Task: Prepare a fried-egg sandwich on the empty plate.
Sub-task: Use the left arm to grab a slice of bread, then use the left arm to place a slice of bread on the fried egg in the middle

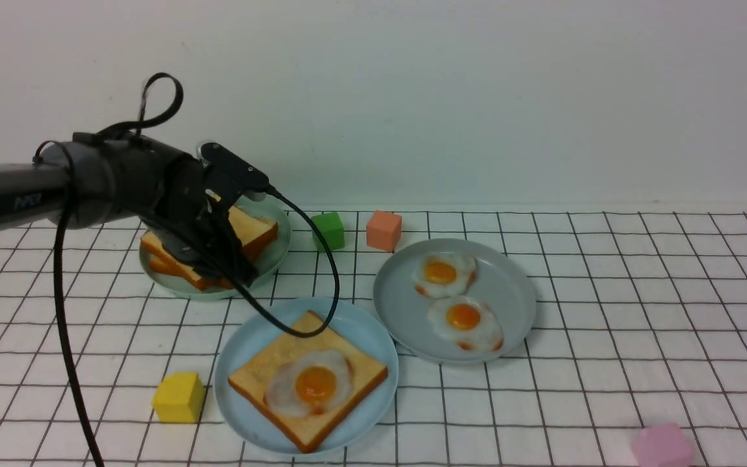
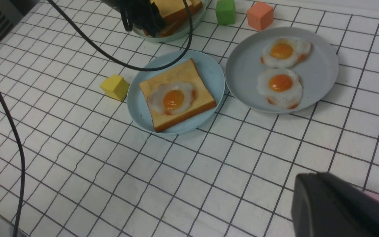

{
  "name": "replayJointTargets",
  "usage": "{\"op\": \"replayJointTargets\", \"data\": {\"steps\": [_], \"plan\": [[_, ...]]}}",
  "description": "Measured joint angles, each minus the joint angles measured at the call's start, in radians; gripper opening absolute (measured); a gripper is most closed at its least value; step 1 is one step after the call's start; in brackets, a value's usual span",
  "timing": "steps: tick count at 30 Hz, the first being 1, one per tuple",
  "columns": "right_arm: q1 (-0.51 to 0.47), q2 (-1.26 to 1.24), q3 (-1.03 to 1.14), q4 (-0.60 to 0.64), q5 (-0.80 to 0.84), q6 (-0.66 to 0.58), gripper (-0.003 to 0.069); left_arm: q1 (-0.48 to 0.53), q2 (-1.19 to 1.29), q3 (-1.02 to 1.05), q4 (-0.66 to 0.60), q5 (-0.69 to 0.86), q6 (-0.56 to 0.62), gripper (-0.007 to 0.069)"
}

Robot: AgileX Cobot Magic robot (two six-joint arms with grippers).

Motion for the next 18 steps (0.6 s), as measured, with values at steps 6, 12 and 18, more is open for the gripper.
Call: {"op": "replayJointTargets", "data": {"steps": [6, 12, 18], "plan": [[0.0, 0.0, 0.0, 0.0, 0.0, 0.0, 0.0021, -0.013, -0.175, 0.007, -0.051, 0.127, -0.038, 0.0075], [0.0, 0.0, 0.0, 0.0, 0.0, 0.0, 0.0025, -0.169, -0.353, 0.084, -0.071, 0.242, -0.113, 0.0075], [0.0, 0.0, 0.0, 0.0, 0.0, -0.001, 0.0028, -0.424, -0.39, 0.292, 0.028, 0.271, -0.275, 0.0075]]}}
